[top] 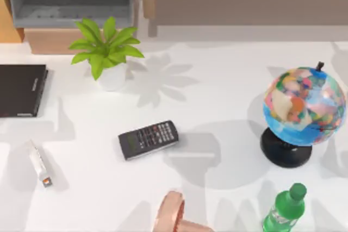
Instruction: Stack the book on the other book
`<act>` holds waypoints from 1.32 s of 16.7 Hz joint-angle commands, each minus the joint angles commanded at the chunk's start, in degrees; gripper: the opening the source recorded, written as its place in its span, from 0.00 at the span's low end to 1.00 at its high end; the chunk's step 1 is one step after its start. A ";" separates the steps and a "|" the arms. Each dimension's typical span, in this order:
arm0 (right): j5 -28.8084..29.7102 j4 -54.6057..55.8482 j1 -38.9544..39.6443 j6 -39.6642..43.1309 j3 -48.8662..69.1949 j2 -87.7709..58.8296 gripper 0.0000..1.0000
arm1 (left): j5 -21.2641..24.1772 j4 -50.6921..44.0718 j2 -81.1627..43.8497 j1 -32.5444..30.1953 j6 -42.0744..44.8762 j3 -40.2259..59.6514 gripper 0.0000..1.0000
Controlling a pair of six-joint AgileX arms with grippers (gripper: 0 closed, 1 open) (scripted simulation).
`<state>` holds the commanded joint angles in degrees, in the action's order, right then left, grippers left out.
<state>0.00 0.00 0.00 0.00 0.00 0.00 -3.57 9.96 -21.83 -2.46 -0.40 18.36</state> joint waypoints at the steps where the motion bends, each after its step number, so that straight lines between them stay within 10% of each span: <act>1: 0.00 0.00 0.00 0.00 0.00 0.00 1.00 | -0.58 1.90 -5.42 -0.66 -0.08 3.72 1.00; 13: 0.00 0.00 0.00 0.00 0.00 0.00 1.00 | -6.69 23.50 -76.34 -9.02 -0.15 46.38 1.00; 22: 0.00 0.00 0.00 0.00 0.00 0.00 1.00 | -7.52 27.15 -87.51 -10.82 0.11 53.79 1.00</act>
<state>0.00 0.00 0.00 0.00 0.00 0.00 -11.09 37.11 -109.34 -13.29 -0.30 72.14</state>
